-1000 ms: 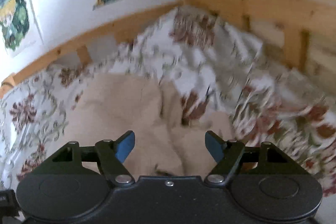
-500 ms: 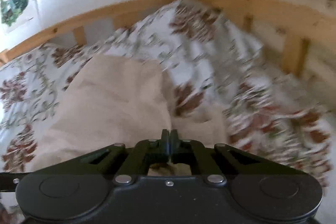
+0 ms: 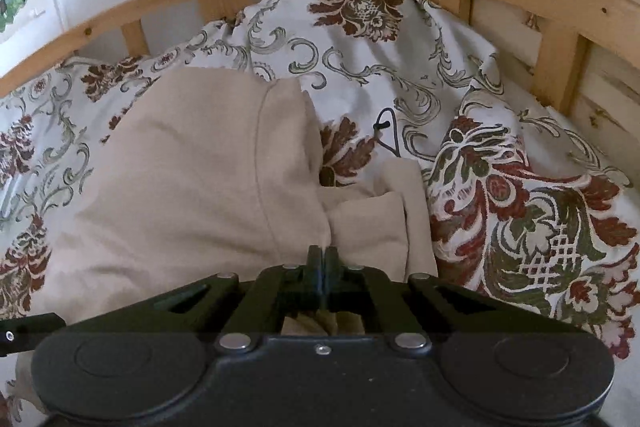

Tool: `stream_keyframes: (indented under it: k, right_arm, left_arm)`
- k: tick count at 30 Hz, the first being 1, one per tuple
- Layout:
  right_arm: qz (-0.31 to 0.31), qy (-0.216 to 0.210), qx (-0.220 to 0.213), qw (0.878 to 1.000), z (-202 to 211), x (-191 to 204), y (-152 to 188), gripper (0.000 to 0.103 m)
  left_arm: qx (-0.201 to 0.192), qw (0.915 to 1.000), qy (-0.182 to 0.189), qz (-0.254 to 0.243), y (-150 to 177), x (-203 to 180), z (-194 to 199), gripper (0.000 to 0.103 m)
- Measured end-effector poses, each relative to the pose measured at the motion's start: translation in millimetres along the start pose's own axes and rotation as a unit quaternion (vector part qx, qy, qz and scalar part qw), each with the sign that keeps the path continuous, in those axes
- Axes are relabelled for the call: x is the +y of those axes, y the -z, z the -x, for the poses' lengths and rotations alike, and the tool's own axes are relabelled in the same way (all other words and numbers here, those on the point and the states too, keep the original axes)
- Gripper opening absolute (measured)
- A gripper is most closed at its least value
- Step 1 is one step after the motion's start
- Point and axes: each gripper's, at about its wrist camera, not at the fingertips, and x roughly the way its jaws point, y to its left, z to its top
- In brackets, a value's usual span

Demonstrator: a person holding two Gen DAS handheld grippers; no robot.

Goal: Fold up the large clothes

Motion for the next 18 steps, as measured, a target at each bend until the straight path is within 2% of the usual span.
stream_keyframes:
  k: [14, 17, 18]
  right_arm:
    - [-0.005, -0.005, -0.012, 1.000, 4.3, 0.3, -2.1, 0.001]
    - [-0.008, -0.004, -0.014, 1.000, 4.7, 0.2, -2.1, 0.005]
    - [-0.010, -0.005, -0.016, 1.000, 5.9, 0.1, -2.6, 0.011]
  left_arm:
    - [0.002, 1.0000, 0.000, 0.005, -1.7, 0.3, -1.4, 0.103]
    - [0.001, 1.0000, 0.000, 0.004, -1.9, 0.4, -1.6, 0.103]
    - [0.002, 1.0000, 0.001, 0.004, -2.0, 0.9, -1.6, 0.103]
